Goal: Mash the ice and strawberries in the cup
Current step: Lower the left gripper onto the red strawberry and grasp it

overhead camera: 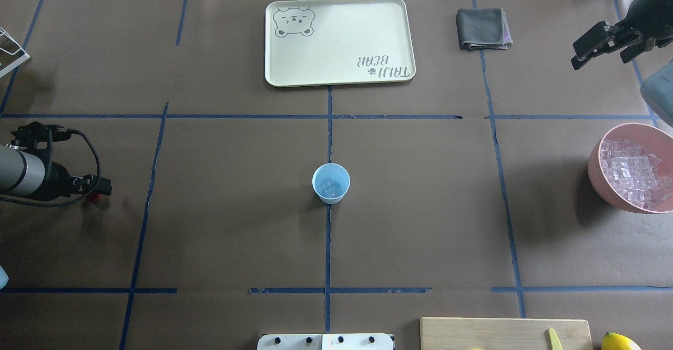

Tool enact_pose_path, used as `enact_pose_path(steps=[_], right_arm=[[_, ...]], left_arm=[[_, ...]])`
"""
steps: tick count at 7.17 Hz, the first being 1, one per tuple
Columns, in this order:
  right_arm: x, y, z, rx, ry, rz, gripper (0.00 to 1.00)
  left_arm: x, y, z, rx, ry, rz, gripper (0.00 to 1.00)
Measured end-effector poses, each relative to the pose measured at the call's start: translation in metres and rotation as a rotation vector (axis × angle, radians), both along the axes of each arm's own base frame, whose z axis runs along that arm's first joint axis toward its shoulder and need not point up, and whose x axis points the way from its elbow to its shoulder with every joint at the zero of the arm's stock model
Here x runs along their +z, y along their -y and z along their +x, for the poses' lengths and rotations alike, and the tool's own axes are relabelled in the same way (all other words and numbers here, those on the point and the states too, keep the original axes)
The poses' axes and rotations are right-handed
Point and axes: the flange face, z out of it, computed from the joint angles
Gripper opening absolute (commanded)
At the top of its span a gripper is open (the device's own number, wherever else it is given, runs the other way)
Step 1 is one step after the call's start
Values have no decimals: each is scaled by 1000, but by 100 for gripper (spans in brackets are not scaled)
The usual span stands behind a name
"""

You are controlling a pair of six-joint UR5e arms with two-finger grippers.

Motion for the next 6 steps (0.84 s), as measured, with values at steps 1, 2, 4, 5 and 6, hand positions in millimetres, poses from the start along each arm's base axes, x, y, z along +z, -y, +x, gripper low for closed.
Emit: enact_pose_path(steps=[1,2,4,5,6], right_arm=[[-1,0,0,1,1,0,99],[-1,0,0,1,1,0,99],[-1,0,0,1,2,1,99],[-1,0,0,1,2,1,99],[-2,0,0,1,3,1,99]], left_arm=[[1,-1,-1,0,1,-3,88],[1,-2,-2,0,0,-4,85],[-1,-2,0,1,-4,-3,80],[-3,-2,1,-1,-6,-3,79],[-4,-1,2,-3,-8,-4,73]])
